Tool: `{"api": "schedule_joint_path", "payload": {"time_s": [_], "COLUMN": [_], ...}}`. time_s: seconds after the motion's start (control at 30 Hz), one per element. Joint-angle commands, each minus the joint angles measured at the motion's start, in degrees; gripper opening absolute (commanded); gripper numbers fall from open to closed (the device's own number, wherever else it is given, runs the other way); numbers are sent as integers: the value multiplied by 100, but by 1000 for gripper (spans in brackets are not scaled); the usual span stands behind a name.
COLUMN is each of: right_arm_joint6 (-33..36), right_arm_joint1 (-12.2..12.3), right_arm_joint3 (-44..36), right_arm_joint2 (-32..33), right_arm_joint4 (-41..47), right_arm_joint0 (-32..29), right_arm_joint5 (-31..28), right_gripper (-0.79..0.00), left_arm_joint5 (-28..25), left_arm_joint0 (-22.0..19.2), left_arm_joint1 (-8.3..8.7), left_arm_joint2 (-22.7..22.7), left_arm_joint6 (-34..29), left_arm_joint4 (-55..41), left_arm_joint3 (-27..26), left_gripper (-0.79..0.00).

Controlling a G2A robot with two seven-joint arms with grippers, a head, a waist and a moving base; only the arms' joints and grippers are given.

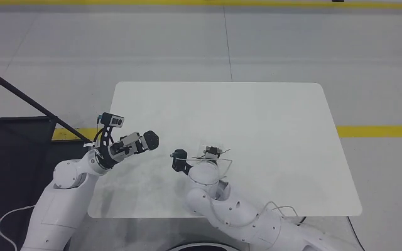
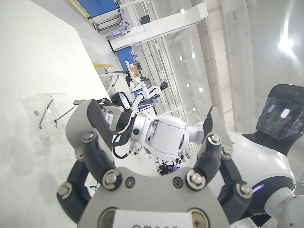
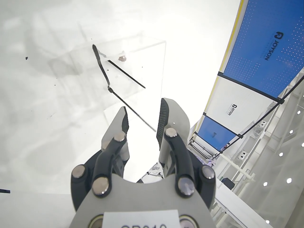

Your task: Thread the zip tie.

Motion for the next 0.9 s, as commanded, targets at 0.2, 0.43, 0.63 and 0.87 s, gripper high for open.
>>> {"api": "schedule_joint_path", "payload": {"time_s": [0.2,0.43,0.63,0.87], "right_arm_joint6": [0,-41,-987,-2586], "right_arm_joint1": [-48,123,342,533], "right_arm_joint3": [-674,-2391,-3680,-4574], "right_arm_joint2": [433,1156,2014,2981], "right_arm_joint4": [-554,-908,-920,-1078], "right_arm_joint0": [-441,-1350,-2378,-3587], "right_arm_joint5": [1,-40,-124,368], "right_gripper": [-483,-477,-240,0], "left_arm_joint5": [0,0,0,0], "left_arm_joint0": [0,0,0,0], "left_arm_joint1": [0,0,0,0], "left_arm_joint2": [0,0,0,0], "left_arm_joint6": [0,0,0,0], "left_arm_joint4": [0,0,0,0], "left_arm_joint3": [0,0,0,0], "left_gripper": [0,0,0,0]}}
